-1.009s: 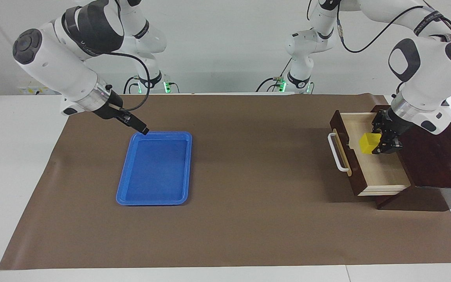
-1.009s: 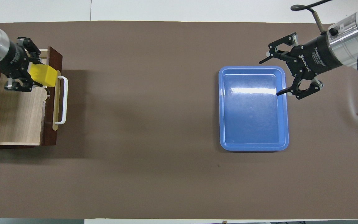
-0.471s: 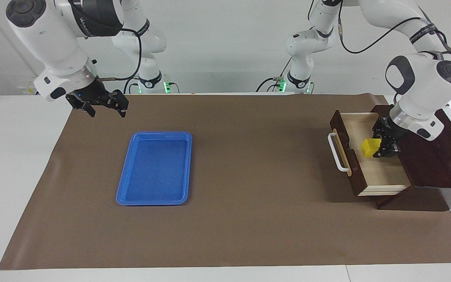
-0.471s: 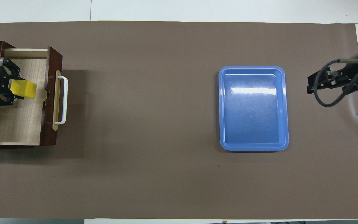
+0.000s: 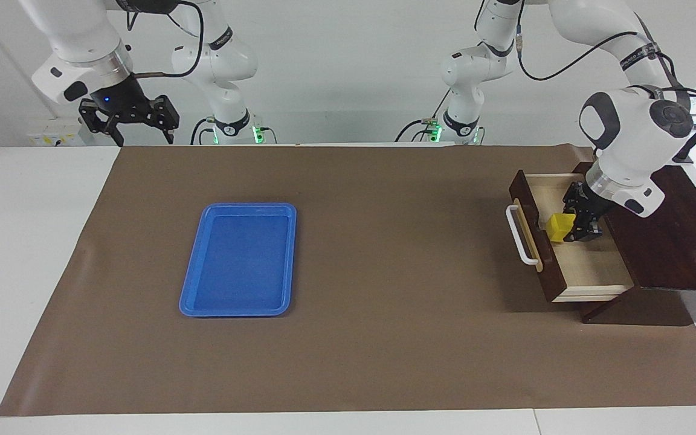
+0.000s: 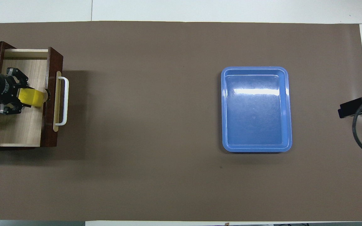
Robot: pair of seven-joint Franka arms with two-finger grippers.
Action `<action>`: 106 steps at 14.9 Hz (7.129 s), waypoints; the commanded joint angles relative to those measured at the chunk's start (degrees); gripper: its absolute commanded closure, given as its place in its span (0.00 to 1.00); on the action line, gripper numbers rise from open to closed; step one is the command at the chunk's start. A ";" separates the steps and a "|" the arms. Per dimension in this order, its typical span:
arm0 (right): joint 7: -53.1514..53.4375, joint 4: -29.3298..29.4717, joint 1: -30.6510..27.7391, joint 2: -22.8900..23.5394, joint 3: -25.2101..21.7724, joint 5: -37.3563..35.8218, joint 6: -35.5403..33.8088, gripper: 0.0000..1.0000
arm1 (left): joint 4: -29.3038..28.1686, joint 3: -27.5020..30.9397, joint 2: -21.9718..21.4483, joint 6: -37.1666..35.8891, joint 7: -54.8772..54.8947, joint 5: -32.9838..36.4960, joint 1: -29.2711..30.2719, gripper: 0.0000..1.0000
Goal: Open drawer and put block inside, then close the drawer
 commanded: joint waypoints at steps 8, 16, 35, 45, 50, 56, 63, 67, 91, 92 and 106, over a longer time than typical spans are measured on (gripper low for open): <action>-0.58 -1.83 -9.96 3.15 7.12 -0.05 3.40 0.00 | -5.33 -0.37 -3.11 6.89 -6.36 0.50 1.56 1.00; 0.12 0.64 -10.76 4.12 7.65 -0.13 -1.08 0.00 | -5.78 -0.63 -3.28 4.62 -6.72 0.06 0.69 1.00; 0.56 0.20 -10.32 3.59 7.56 -0.84 0.05 0.00 | 14.78 -0.72 -0.12 -12.26 -9.86 -3.28 -7.38 0.00; 0.21 0.11 -10.06 3.59 7.56 -0.84 0.15 0.00 | 0.92 -0.72 -2.13 -2.61 -14.54 0.14 -13.20 0.00; 0.12 0.11 -10.06 3.59 7.56 -0.84 0.23 0.00 | -2.52 -0.45 -2.67 1.27 -9.80 1.91 -10.04 0.00; 0.12 0.20 -10.06 3.59 7.56 -0.84 0.23 0.00 | -2.61 -0.28 -2.67 1.71 -6.10 4.36 -7.23 0.00; 0.12 0.28 -10.06 3.59 7.56 -0.84 0.23 0.00 | -1.91 -0.19 -2.40 2.41 -2.59 6.39 -1.87 0.00; 0.21 0.28 -10.06 3.59 7.56 -0.84 0.50 0.00 | -0.68 -0.19 -1.96 3.03 -0.48 6.91 1.56 0.00; 0.12 0.81 -10.23 3.77 7.56 -0.66 1.29 0.00 | 5.74 -1.60 -5.13 -11.11 27.24 2.08 -2.57 0.00; 0.12 0.72 -10.23 3.77 7.56 -0.66 1.29 0.00 | 6.00 -1.51 -5.48 -11.91 34.61 1.99 -2.48 0.00; 0.21 0.55 -10.58 3.68 7.48 -0.40 1.29 0.00 | 6.53 -1.77 -7.33 -11.12 58.91 -2.49 -3.27 0.00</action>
